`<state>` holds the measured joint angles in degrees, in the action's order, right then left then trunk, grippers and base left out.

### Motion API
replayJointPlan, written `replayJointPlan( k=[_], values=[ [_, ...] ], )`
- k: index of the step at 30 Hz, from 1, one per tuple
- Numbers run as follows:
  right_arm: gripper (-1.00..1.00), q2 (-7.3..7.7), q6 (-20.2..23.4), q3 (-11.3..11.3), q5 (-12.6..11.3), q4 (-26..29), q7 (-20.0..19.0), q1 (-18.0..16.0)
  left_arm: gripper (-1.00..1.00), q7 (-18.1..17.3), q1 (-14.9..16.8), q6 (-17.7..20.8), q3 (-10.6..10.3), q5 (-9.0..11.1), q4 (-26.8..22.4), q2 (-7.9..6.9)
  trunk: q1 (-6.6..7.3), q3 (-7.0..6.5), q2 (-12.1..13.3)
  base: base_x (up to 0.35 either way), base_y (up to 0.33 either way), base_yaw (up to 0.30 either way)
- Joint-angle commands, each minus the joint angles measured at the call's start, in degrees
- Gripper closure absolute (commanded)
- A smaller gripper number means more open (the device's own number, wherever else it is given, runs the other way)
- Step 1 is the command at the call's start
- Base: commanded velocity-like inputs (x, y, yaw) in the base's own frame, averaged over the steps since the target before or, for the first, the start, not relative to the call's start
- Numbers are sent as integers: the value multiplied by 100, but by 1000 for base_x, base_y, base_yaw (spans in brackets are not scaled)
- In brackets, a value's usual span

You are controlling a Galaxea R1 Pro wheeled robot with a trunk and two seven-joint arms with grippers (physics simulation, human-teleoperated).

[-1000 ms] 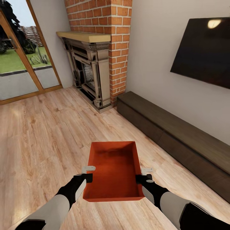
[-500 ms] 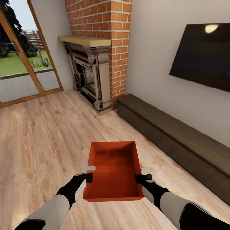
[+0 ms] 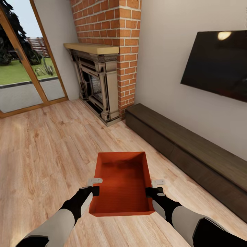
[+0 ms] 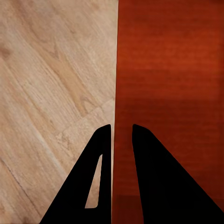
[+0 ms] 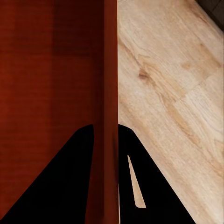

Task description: Move the two storage containers from the living room to the garage. In the garage, place one container on the floor and stack the other container on top of it (either order is fine).

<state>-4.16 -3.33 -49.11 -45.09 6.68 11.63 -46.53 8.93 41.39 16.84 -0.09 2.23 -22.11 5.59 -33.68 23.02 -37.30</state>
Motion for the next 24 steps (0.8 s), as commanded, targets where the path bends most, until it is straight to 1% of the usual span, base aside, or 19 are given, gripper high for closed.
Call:
replayJointPlan(
  k=[1,24],
  values=[
    [100,96,-157,-134,36,0,181,-5,100,66,1,52,53,-82,8,-5,-1,-3,-6,0,0,0],
    [100,99,-159,-134,36,-14,181,-5,100,65,1,13,37,-87,5,-5,-1,-219,-6,0,0,0]
  ],
)
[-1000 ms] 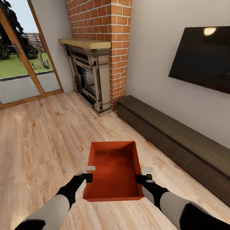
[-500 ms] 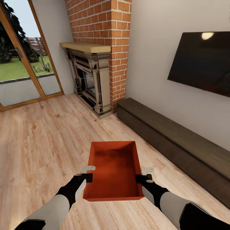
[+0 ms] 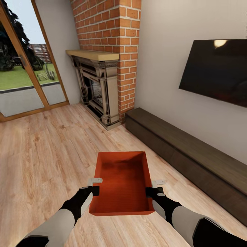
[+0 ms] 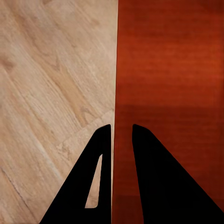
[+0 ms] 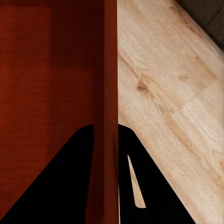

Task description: Move the two storage containers from the living room to the garage. In the garage, place one container on the floor and stack the other container on top of it (either order is fine).

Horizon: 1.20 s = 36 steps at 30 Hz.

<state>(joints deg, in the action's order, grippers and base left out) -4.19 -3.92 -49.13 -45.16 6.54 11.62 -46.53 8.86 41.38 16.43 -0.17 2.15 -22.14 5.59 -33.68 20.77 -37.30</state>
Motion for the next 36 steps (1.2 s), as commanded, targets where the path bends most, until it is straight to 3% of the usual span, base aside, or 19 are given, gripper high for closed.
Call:
replayJointPlan(
  k=[1,36],
  values=[
    [100,102,-100,-132,42,-1,183,-5,100,72,1,54,45,-81,10,-5,-1,-3,-6,0,0,0],
    [100,102,-109,-132,42,-3,183,-5,100,89,1,54,43,-84,16,-5,-1,-331,-6,0,0,0]
  ],
)
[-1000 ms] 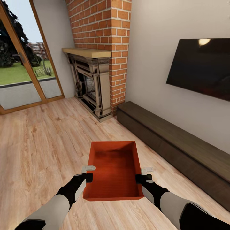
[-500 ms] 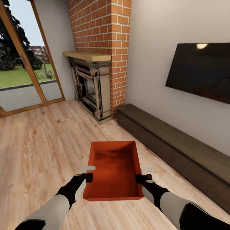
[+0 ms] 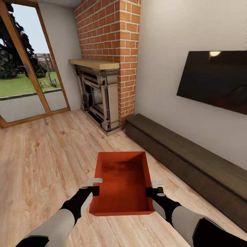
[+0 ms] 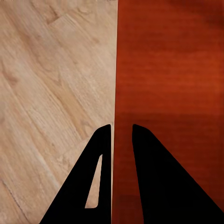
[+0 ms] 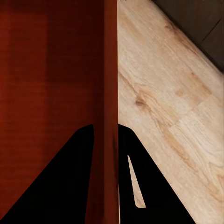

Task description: Move the two storage containers from the living room to the garage. In the garage, place one container on the floor and stack the other container on top of it (either order is fine).

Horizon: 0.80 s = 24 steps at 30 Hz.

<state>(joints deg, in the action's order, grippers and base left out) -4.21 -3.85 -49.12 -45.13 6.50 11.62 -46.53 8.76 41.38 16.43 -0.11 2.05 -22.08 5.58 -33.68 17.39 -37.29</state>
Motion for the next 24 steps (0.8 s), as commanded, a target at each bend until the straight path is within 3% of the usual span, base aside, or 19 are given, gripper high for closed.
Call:
replayJointPlan(
  k=[1,24],
  values=[
    [100,104,-116,-133,39,0,182,-6,100,99,1,53,38,-73,10,-5,-1,-2,-6,0,0,0],
    [100,104,-116,-133,39,-7,182,-6,100,100,1,53,38,-73,10,-5,-1,-218,-6,0,0,0]
  ],
)
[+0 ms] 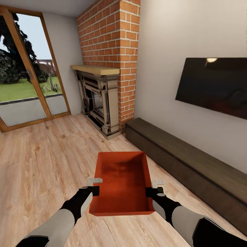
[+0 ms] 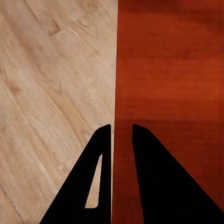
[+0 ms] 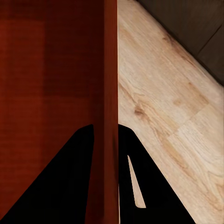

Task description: Move the two storage containers from the living room to the garage. In the garage, place one container on the floor and stack the other container on top of it (either order is fine).

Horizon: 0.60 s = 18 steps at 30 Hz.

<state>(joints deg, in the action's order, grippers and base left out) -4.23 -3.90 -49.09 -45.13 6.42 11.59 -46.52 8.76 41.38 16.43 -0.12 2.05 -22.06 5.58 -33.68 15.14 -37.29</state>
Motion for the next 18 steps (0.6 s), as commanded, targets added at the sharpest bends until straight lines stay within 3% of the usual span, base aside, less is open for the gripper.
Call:
replayJointPlan(
  k=[1,18],
  values=[
    [100,107,-111,-136,39,2,186,-6,100,99,2,53,39,-73,9,-5,-1,-2,-7,0,0,0],
    [100,107,-111,-136,39,-1,186,-6,100,101,2,53,39,-73,9,-5,-1,-161,-7,0,0,0]
  ],
)
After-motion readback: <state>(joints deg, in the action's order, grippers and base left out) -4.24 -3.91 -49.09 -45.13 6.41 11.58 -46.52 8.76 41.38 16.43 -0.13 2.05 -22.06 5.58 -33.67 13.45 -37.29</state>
